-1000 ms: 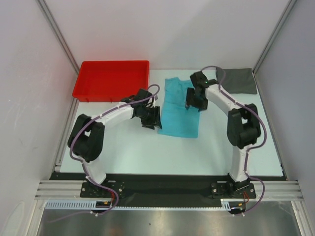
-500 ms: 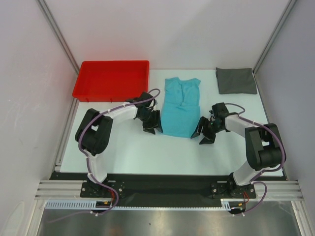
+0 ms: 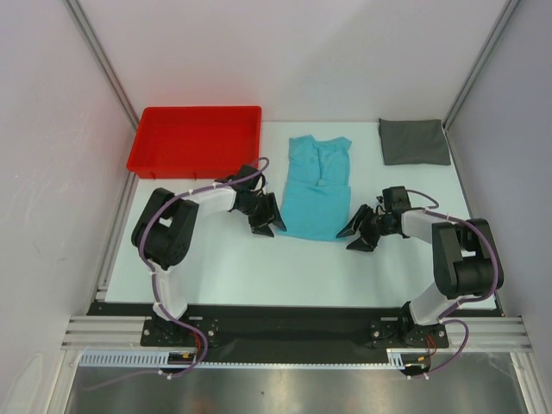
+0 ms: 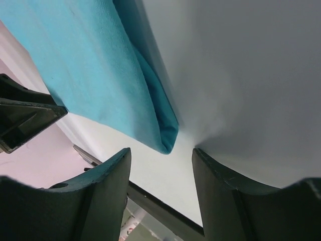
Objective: Fold and stack the t-shirts
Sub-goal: Fold the tshirt
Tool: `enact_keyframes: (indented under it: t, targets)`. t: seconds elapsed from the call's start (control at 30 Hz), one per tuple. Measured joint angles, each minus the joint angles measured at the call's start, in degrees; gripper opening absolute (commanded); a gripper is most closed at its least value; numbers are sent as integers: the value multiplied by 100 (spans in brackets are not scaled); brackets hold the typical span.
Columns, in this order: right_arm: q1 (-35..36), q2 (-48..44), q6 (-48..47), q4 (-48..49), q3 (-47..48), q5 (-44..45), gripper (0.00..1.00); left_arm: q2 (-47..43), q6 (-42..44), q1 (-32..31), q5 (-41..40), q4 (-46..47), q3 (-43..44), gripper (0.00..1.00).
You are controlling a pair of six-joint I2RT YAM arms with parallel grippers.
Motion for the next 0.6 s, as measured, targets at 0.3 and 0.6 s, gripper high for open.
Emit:
enact_keyframes:
  t: [0.3, 0.6]
  targets:
    - [0, 127, 260, 323, 0, 9, 54, 125, -308, 79, 188, 223, -11, 48]
    - [0, 243, 378, 442, 26, 52, 42, 199, -404, 109, 240, 319, -22, 35]
